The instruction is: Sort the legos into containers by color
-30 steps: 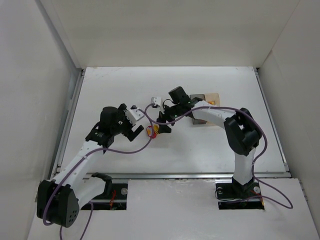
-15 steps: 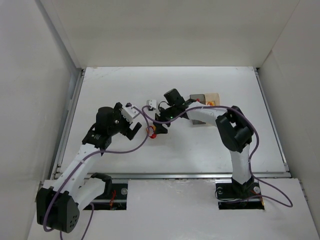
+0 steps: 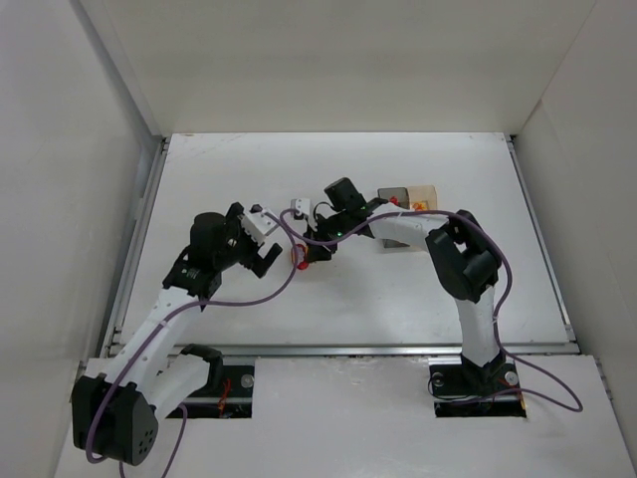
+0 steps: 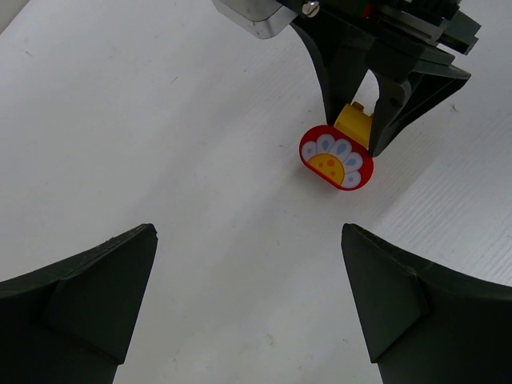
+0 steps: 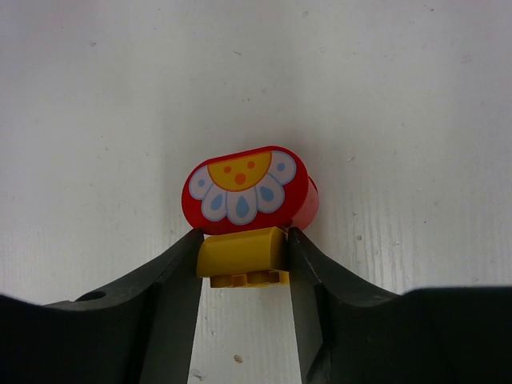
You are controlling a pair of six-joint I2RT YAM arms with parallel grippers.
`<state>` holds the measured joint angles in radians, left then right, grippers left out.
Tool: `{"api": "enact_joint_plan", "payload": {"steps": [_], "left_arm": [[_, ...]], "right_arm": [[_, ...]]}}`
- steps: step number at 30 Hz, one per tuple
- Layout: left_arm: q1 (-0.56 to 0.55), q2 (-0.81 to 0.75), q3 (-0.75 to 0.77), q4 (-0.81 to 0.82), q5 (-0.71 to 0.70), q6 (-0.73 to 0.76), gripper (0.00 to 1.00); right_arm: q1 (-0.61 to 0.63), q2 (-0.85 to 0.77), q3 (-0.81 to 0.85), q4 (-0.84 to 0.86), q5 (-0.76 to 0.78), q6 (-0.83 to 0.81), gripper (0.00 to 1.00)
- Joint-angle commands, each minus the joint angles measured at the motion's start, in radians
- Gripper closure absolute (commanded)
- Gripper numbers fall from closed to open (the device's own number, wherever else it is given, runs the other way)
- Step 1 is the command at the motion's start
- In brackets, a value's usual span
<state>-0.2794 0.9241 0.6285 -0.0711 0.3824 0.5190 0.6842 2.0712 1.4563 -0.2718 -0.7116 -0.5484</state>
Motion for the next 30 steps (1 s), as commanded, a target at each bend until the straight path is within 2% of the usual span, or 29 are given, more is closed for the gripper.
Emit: {"api": "enact_joint_plan", "payload": {"steps": [1, 4, 6, 8, 11, 12, 20, 22, 23, 25, 30], "left_arm": [[0.002, -0.031, -0.013, 0.015, 0.055, 0.041, 0.0], [0.002, -0.031, -0.013, -0.018, 0.085, 0.13, 0.0], [-0.018, -0.031, -0.013, -0.018, 0.072, 0.192, 0.0], [-0.049, -0.022, -0.013, 0.011, -0.005, 0.298, 0.0], [-0.063, 0.007, -0.001, 0.103, -0.059, 0.415, 0.0], [-0.063, 0.016, 0.008, 0.134, -0.059, 0.503, 0.0], [-0.073, 0.078, 0.119, 0.221, 0.131, 0.726, 0.0], [-0.108, 0.087, 0.119, 0.212, 0.153, 0.798, 0.04], [-0.121, 0.087, 0.119, 0.212, 0.164, 0.828, 0.06], [-0.142, 0.11, 0.132, 0.177, 0.173, 0.874, 0.15], [-0.153, 0.16, 0.198, 0.056, 0.21, 0.927, 0.21]], "right_arm": [[0.014, -0.023, 0.013, 0.022, -0.018, 0.048, 1.0], [-0.009, -0.033, 0.081, -0.022, -0.066, 0.137, 1.0], [-0.058, -0.007, 0.186, -0.096, -0.113, 0.189, 1.0], [-0.112, 0.003, 0.269, -0.232, -0.173, 0.218, 1.0], [-0.133, 0.001, 0.371, -0.332, -0.166, 0.269, 1.0], [-0.133, -0.009, 0.383, -0.348, -0.166, 0.28, 1.0], [-0.133, -0.098, 0.371, -0.316, -0.241, 0.501, 1.0], [-0.133, -0.141, 0.314, -0.241, -0.27, 0.617, 1.0], [-0.133, -0.141, 0.291, -0.2, -0.279, 0.617, 1.0], [-0.133, -0.178, 0.242, -0.091, -0.293, 0.709, 1.0], [-0.133, -0.191, 0.233, -0.06, -0.293, 0.751, 1.0]]}}
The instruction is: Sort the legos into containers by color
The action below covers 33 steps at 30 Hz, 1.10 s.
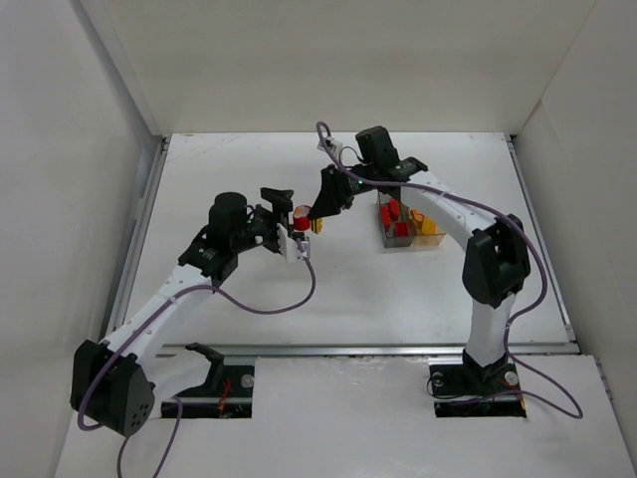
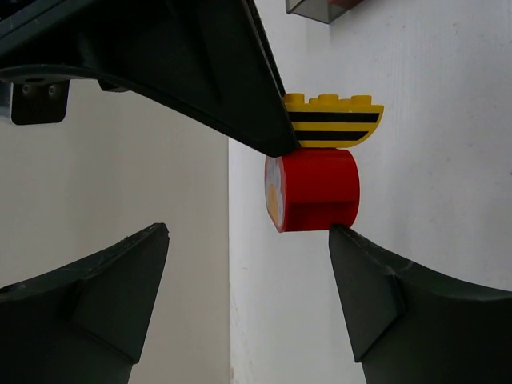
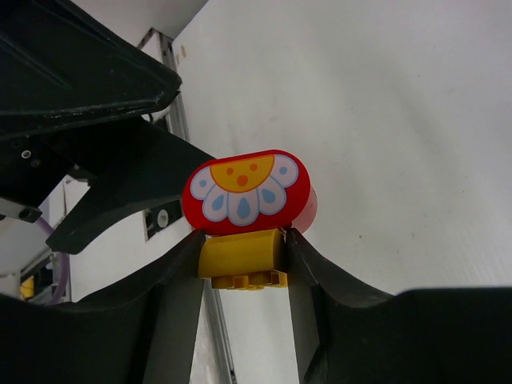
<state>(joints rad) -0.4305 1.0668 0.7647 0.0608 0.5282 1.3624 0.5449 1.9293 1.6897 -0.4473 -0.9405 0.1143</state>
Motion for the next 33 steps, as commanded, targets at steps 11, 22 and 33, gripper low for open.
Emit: {"api": "enact_joint_plan", "payload": {"steps": [11, 22, 33], "left_arm": [[-0.013, 0.077, 0.142, -0.3, 0.093, 0.193, 0.14], [-0.013, 0.114, 0.191, -0.392, 0.061, 0.192, 0.01], [-0.013, 0.133, 0.191, -0.171, 0.032, -0.049, 0.2]], "right_arm": [[-0.003, -0.049, -0.011, 0.128, -0.044, 0.107, 1.0], [-0.023, -0.058, -0.03, 0.137, 0.017, 0.127, 1.0], [-0.013, -0.058, -0.039, 0.173, -0.029, 0.159, 1.0]]}}
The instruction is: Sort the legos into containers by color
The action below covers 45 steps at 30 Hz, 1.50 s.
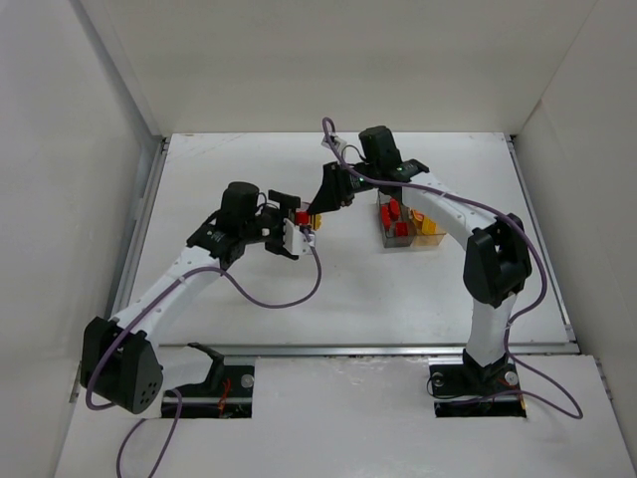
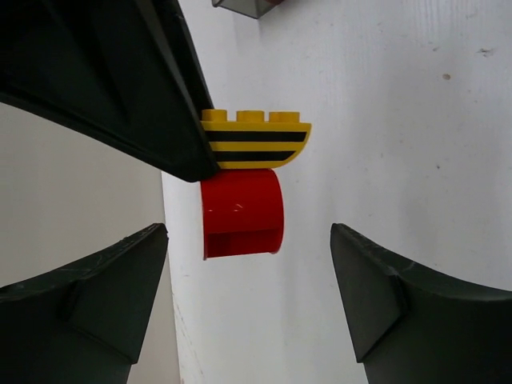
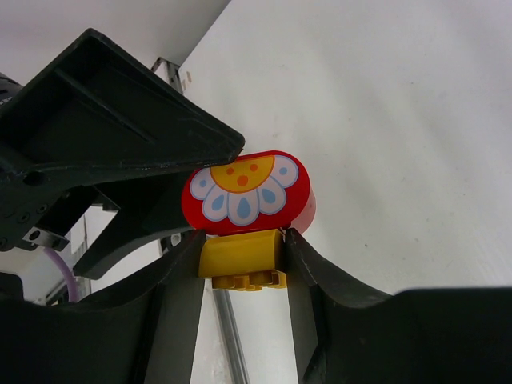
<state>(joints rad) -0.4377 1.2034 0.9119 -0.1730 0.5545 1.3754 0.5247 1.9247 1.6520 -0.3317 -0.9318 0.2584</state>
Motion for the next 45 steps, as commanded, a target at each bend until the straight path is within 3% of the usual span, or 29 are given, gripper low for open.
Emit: {"api": "enact_joint_plan", "payload": {"steps": [1, 3, 7, 15, 21, 26, 31, 35, 37, 42, 43, 45], "left_arm": [[-0.006, -0.004, 0.044, 0.063, 0.018, -0.053, 0.22], [-0.006, 0.005, 0.044, 0.053, 0.027, -0.053, 0.26], [-0.006, 0.005, 0.044, 0.053, 0.027, -0.053, 0.43], [-0.015, 0.005, 0.044, 0.099, 0.016, -0.099, 1.0], [-0.015, 0.015, 0.016, 0.099, -0.088, -0.127, 1.0], [-0.001, 0.059, -0.005, 0.064, -0.212, -0.159, 1.0], [0.017, 0.062, -0.039, 0.064, -0.212, -0.194, 1.0], [0.017, 0.062, -0.039, 0.087, -0.2, -0.239, 1.0], [0.017, 0.062, -0.039, 0.098, -0.189, -0.239, 1.0], [0.017, 0.053, -0.039, 0.098, -0.189, -0.259, 1.0], [0.017, 0.053, -0.039, 0.098, -0.189, -0.268, 1.0], [0.017, 0.053, -0.039, 0.109, -0.18, -0.277, 1.0]], "right_arm": [[0.008, -0.053, -0.001, 0.066, -0.047, 0.015, 1.0], [0.017, -0.053, -0.001, 0.075, -0.047, 0.024, 1.0], [0.017, -0.044, 0.008, 0.076, -0.056, 0.024, 1.0], [0.035, -0.035, 0.008, 0.076, -0.099, 0.024, 1.0], [-0.028, -0.055, -0.04, 0.057, -0.056, 0.059, 1.0], [-0.173, -0.18, -0.136, 0.037, 0.095, 0.059, 1.0], [-0.255, -0.233, -0.146, -0.12, 0.191, -0.053, 1.0], [-0.276, -0.242, -0.164, -0.134, 0.171, -0.062, 1.0], [-0.285, -0.242, -0.153, -0.162, 0.232, -0.074, 1.0], [-0.344, -0.233, -0.109, -0.317, 0.626, -0.119, 1.0], [-0.344, -0.233, -0.098, -0.338, 0.813, -0.128, 1.0], [-0.353, -0.208, -0.098, -0.349, 0.937, -0.152, 1.0]]}}
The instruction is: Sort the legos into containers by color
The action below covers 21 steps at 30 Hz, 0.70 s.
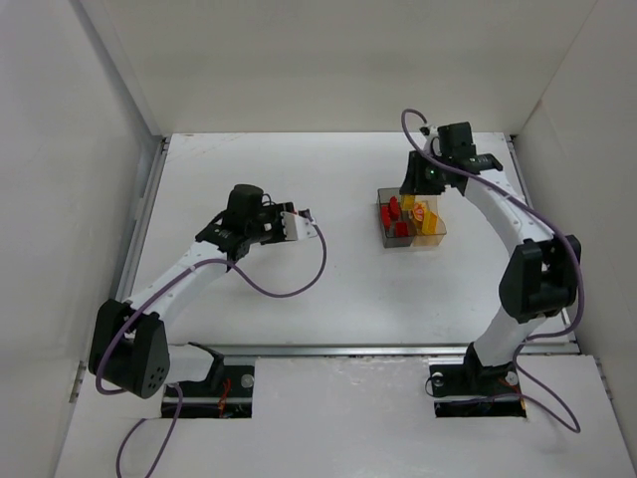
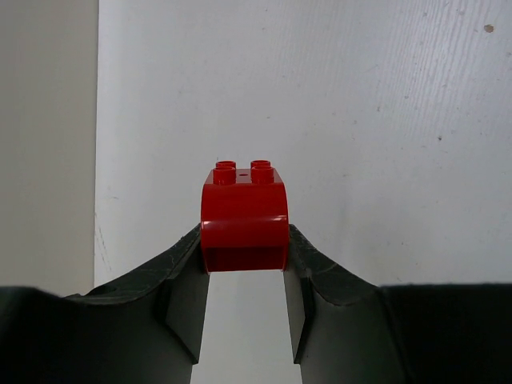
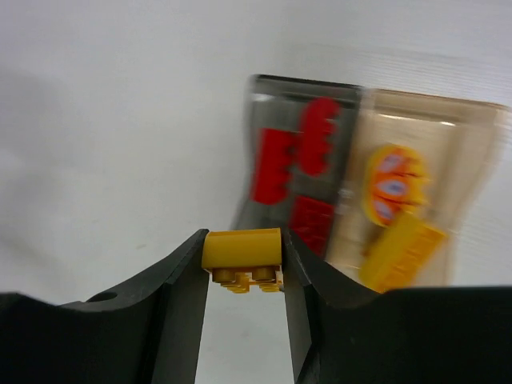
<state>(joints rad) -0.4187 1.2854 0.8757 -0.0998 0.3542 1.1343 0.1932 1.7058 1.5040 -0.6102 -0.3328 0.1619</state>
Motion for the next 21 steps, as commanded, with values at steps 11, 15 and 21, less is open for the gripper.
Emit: {"api": "enact_joint_plan", "payload": {"steps": [11, 15, 21], "left_arm": [[-0.002, -0.038, -0.023, 0.063, 0.02, -0.057, 1.0], [-0.002, -0.038, -0.023, 0.063, 0.02, -0.082, 1.0], [-0.002, -0.005, 0.019, 0.107, 0.109, -0.223, 1.0]], "right_arm": [[-0.034, 0.179, 0.059, -0.068, 0.42, -0.056, 0.42], [-0.034, 0.141, 0.078, -0.051, 0.424, -0.041, 0.11], [-0.034, -0.05, -0.01, 0.105, 0.27, -0.068, 0.02]]}}
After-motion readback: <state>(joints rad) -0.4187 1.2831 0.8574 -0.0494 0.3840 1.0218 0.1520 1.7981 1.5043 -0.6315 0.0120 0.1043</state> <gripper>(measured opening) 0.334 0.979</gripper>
